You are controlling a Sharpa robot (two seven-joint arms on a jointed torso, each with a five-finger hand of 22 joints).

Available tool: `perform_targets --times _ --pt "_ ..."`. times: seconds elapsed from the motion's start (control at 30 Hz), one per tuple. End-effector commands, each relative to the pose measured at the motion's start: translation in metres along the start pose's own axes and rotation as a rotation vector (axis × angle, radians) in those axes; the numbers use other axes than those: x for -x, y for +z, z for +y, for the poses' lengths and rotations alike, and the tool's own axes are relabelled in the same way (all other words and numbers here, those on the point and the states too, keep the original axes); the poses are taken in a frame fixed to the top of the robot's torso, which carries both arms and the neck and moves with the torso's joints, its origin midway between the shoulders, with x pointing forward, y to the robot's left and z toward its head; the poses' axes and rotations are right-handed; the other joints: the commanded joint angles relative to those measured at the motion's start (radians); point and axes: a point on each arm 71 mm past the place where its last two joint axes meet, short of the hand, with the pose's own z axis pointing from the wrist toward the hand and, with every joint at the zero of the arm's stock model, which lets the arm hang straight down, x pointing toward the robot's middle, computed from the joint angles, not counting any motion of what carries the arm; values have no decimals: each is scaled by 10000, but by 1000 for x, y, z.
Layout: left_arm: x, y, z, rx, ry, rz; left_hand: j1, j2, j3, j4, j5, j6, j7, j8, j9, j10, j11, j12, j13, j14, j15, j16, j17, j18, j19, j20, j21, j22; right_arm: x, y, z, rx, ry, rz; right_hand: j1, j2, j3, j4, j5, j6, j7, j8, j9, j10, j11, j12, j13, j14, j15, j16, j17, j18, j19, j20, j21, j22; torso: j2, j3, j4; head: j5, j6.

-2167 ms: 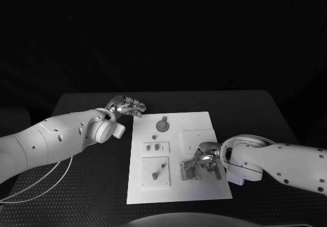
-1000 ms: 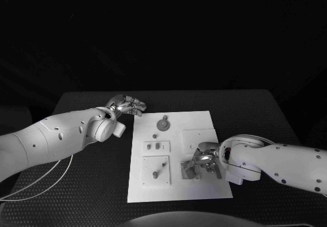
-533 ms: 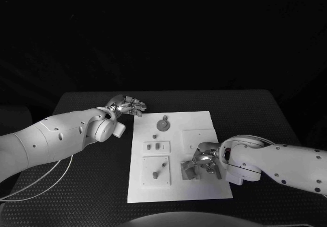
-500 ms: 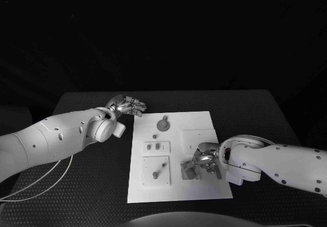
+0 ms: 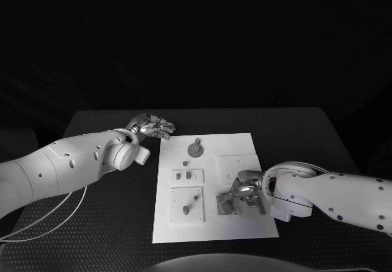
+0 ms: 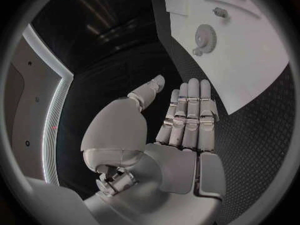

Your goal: Assemble the parts on the task board

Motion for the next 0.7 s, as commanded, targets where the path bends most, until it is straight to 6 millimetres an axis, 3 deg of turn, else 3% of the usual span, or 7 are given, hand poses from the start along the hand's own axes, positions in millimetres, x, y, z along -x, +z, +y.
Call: perform_targets --times 0.03,0.2,0.27,0.4,0.63,0.7 --pt "-2 0 -2 -89 -70 114 -80 18 -26 58 10 -35 21 35 -11 -47 52 18 -10 89 -5 -55 19 93 39 42 -5 -10 0 0 -1 -1 -45 -52 -469 -1368 1826 2095 -23 -56 87 -74 -19 -180 4 -85 -60 -80 -45 -31 -35 238 70 -297 -104 52 0 -1 1 0 -4" --pt "-2 0 -2 -91 -72 118 -78 18 -26 57 10 -35 21 36 -12 -47 51 19 -11 90 -5 -58 24 93 38 41 -5 -11 0 0 0 26 -36 -53 -534 -1480 1766 2362 -30 -98 84 -45 56 -216 4 -29 -10 -103 -73 13 27 280 -15 -241 -13 185 -1 1 1 1 2" --pt "-2 0 -2 -90 -70 111 -78 18 -26 57 10 -35 21 36 -12 -47 51 19 -11 91 -6 -59 25 93 38 41 -5 -11 0 0 -1 17 -33 -55 -617 -1140 1037 2027 -32 -144 58 -13 144 -270 2 2 24 -154 -91 47 61 281 -162 -240 51 225 1 3 0 1 7" --pt "-2 0 -2 -90 -70 111 -77 17 -27 56 10 -35 20 37 -12 -47 52 19 -12 91 -6 -62 29 94 38 41 -5 -12 0 0 -2 7 -25 -65 -550 -822 781 1817 22 -157 63 -4 184 -286 -21 6 25 -180 -96 48 55 281 -210 -260 71 212 1 4 -2 4 10" --pt "-2 0 -2 -88 -71 113 -73 16 -26 54 10 -35 19 39 -13 -47 51 20 -13 92 -6 -68 37 94 38 41 -5 -13 1 -2 -1 182 -100 -169 -428 -485 404 1394 27 -138 52 -5 216 -260 -25 36 45 -158 -102 51 94 281 -234 -266 96 201 2 8 -1 -4 11" --pt "-2 0 -2 -87 -71 112 -71 17 -26 53 10 -35 19 39 -13 -47 51 20 -14 92 -6 -70 38 94 37 41 -5 -13 2 -3 -2 336 -231 -312 -50 -130 211 802 19 -115 49 -1 230 -227 -25 62 60 -141 -100 53 102 281 -226 -266 125 205 -1 10 1 -6 22"
